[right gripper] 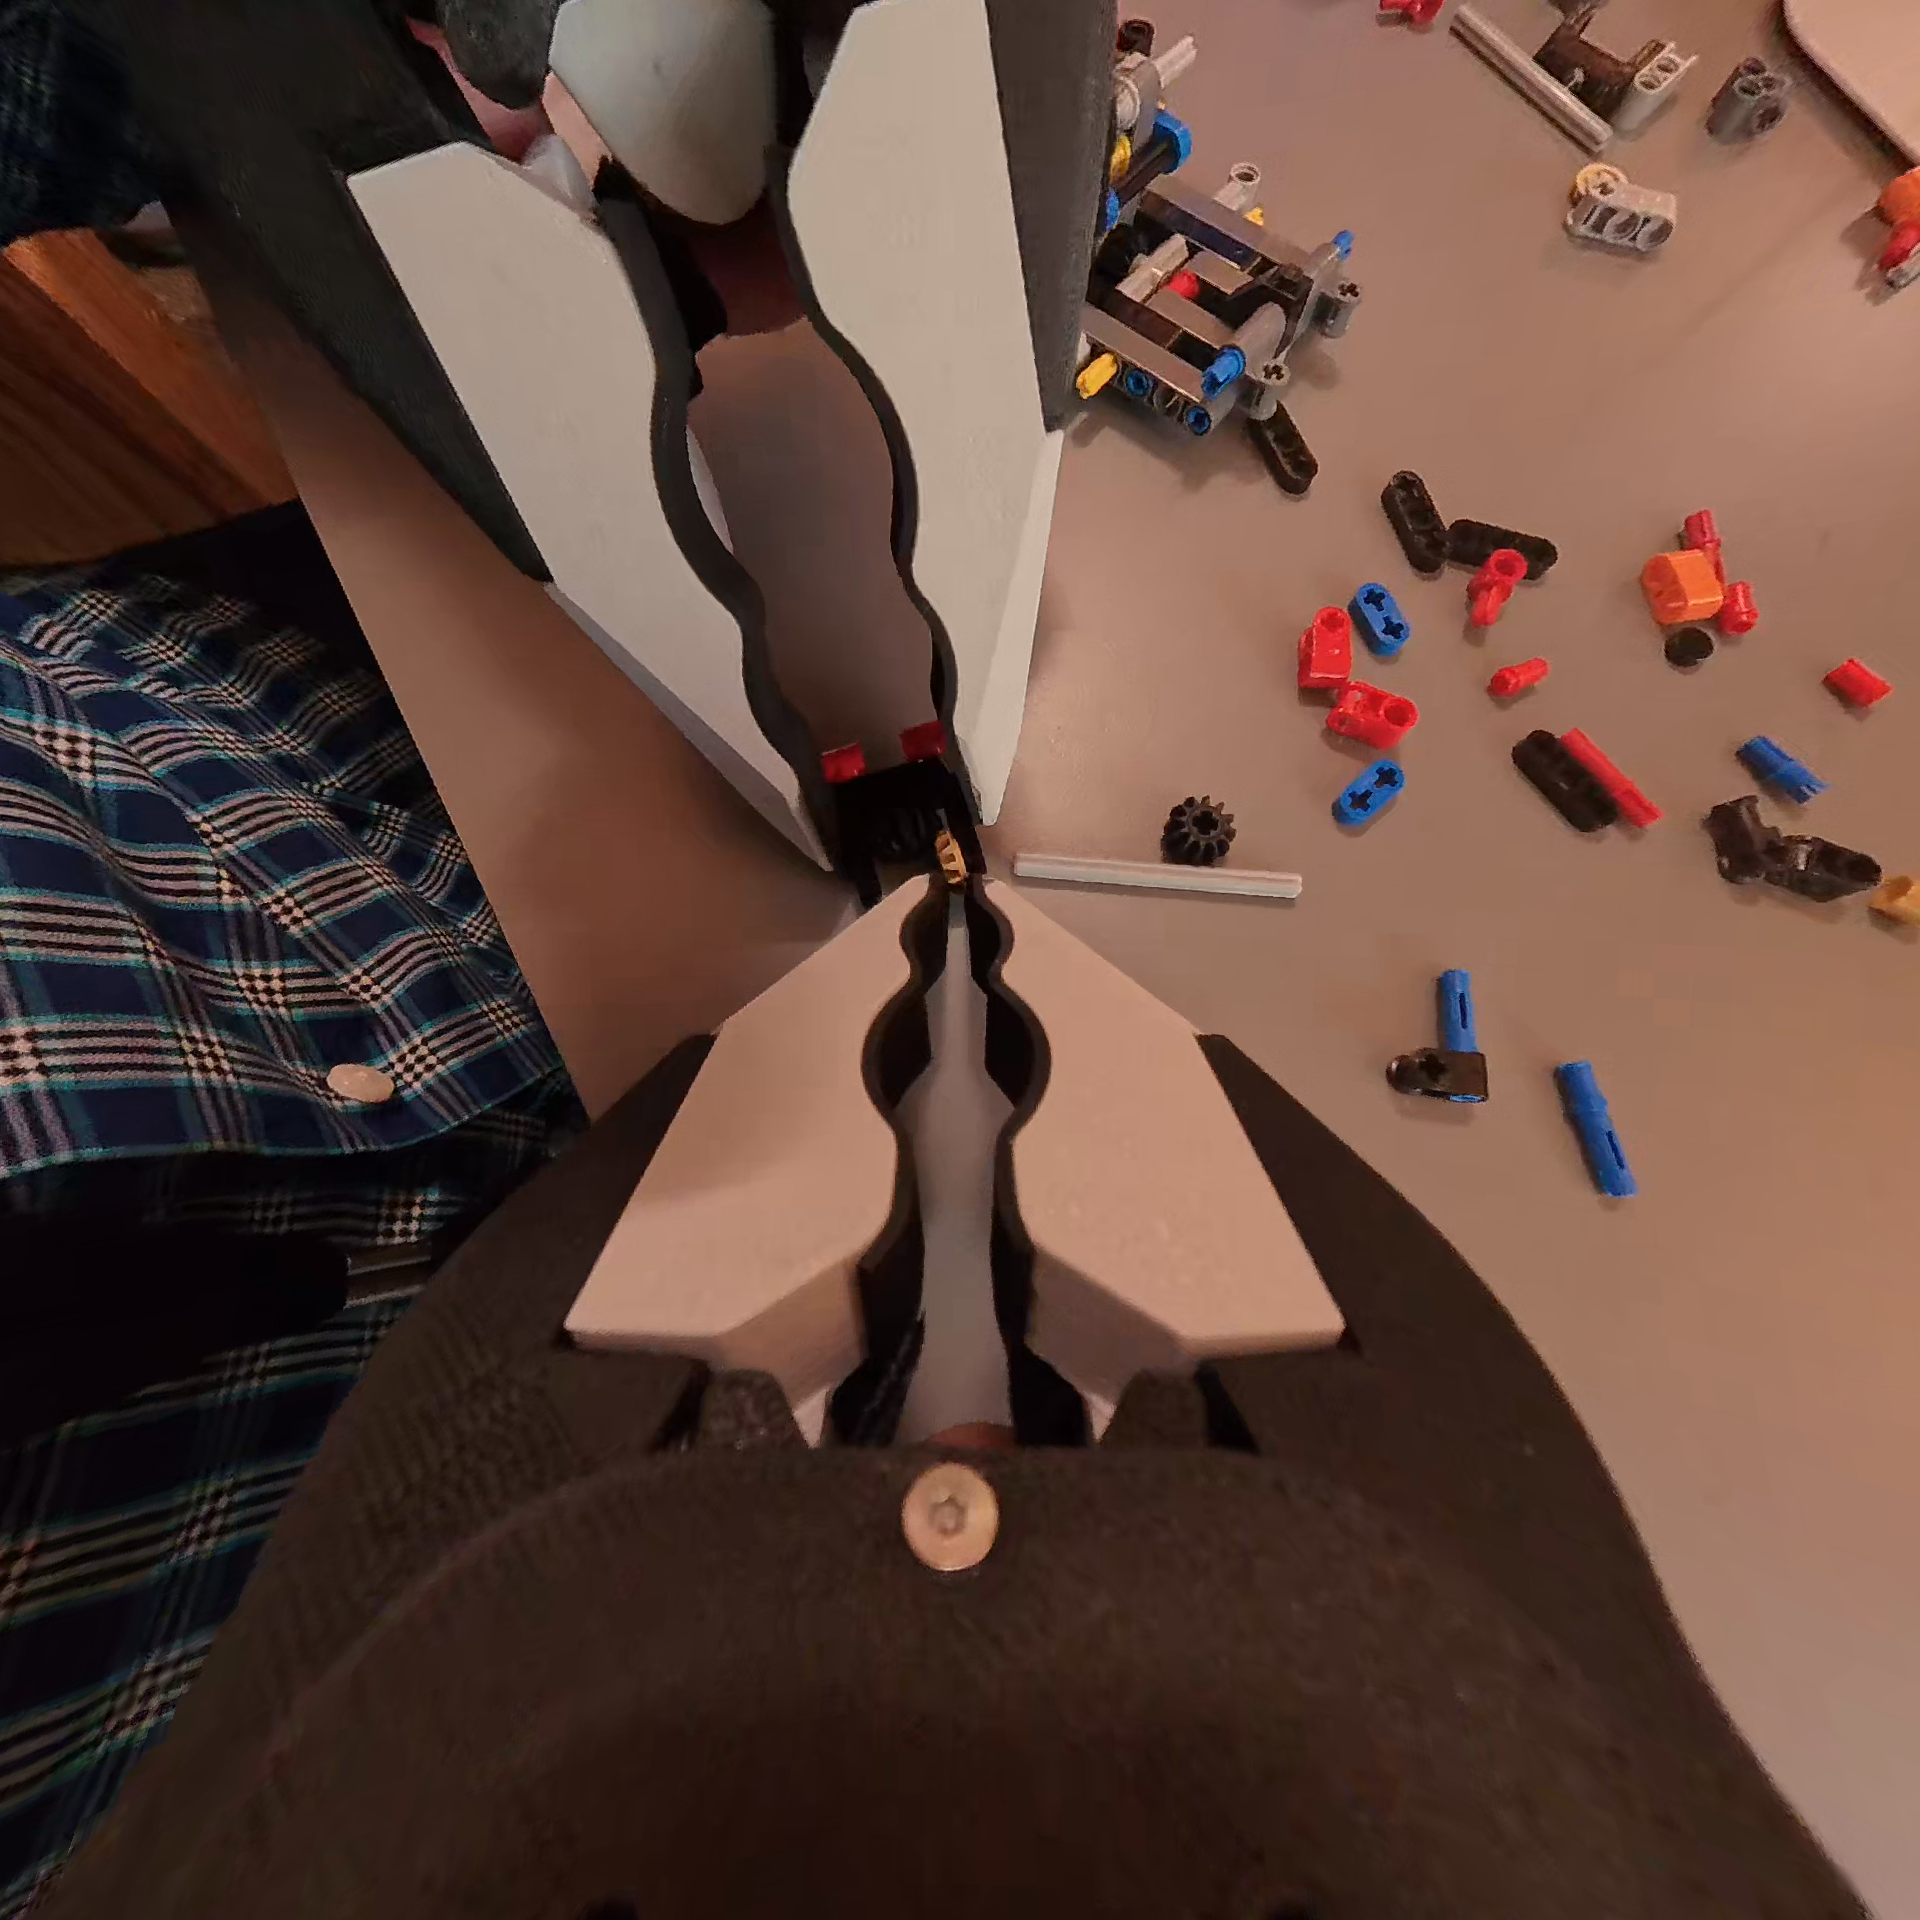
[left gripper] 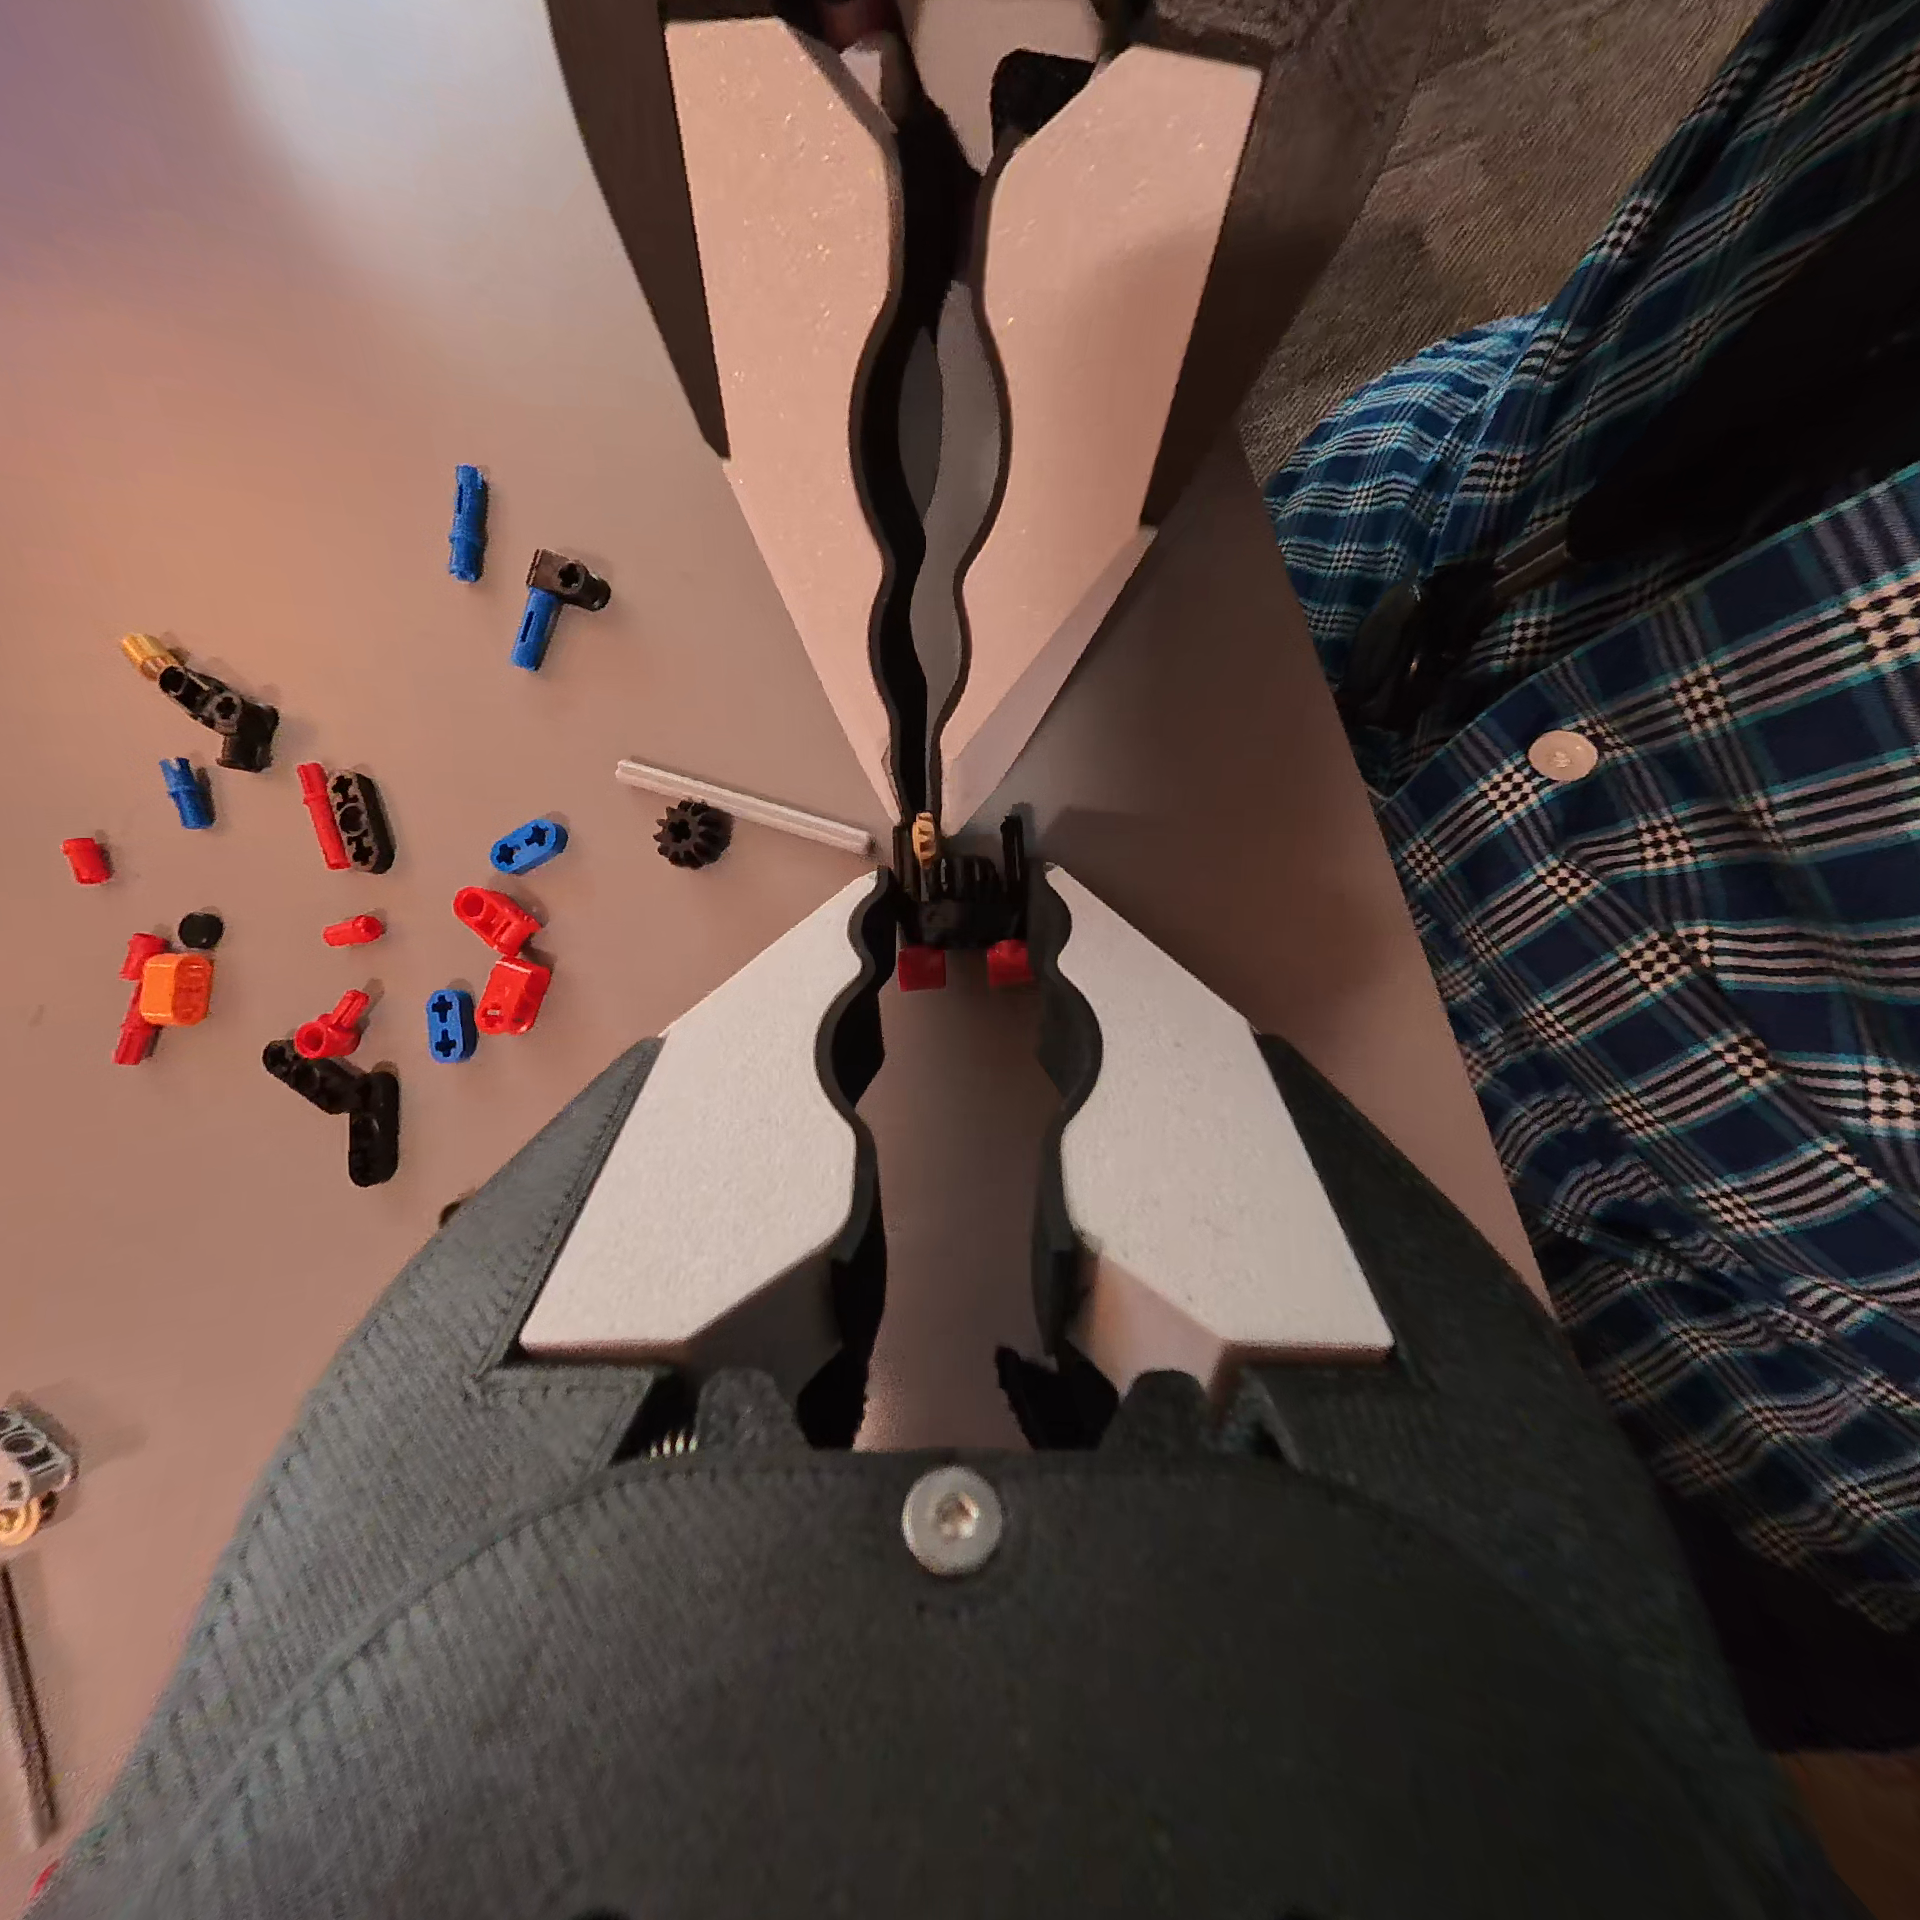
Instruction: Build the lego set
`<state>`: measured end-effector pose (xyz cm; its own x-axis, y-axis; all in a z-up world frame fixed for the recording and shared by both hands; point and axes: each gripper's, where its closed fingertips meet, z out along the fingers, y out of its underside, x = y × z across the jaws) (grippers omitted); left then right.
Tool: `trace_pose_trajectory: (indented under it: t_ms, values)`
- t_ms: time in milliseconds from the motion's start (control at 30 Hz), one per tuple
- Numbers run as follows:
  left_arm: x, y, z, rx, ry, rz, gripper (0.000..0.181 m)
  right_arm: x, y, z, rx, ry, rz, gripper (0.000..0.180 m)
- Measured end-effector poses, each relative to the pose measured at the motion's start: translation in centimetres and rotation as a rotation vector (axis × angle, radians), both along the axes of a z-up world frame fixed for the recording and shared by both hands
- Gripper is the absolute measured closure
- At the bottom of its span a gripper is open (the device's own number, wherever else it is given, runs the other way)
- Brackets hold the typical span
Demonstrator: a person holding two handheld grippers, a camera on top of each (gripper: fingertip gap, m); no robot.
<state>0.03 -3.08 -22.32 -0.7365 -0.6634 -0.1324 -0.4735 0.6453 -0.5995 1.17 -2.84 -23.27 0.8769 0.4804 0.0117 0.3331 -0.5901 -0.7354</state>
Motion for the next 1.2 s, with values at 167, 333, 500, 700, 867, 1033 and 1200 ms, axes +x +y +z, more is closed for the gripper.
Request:
trace_pose_trajectory:
  t_ms: [167, 333, 500, 700, 867, 1033, 1200]
  values:
    - [-0.36, -0.11, -0.02, -0.06, 0.006, 0.02, 0.158, -0.24, 0.04, -0.1, -0.019, 0.017, 0.008, 0.177]
    - [-0.49, -0.23, -0.04, -0.088, 0.004, 0.026, 0.157, -0.19, 0.07, 0.0, -0.02, 0.033, 0.003, 0.174]
    - [-0.63, -0.27, -0.09, -0.099, 0.005, 0.031, 0.157, -0.31, -0.04, 0.1, -0.016, 0.041, 0.013, 0.173]
    - [-0.69, -0.39, -0.08, -0.099, 0.004, 0.028, 0.157, -0.53, -0.03, 0.09, -0.016, 0.035, 0.019, 0.179]
    - [-0.75, -0.48, -0.06, -0.105, 0.006, 0.026, 0.158, -0.57, -0.03, 0.11, -0.023, 0.049, 0.018, 0.178]
    - [-0.78, -0.56, -0.04, -0.106, 0.005, 0.024, 0.157, -0.58, -0.07, 0.19, -0.025, 0.064, 0.02, 0.175]
    - [-0.82, -0.65, -0.03, -0.11, 0.005, 0.023, 0.158, -0.38, -0.15, 0.46, -0.016, 0.089, 0.012, 0.175]
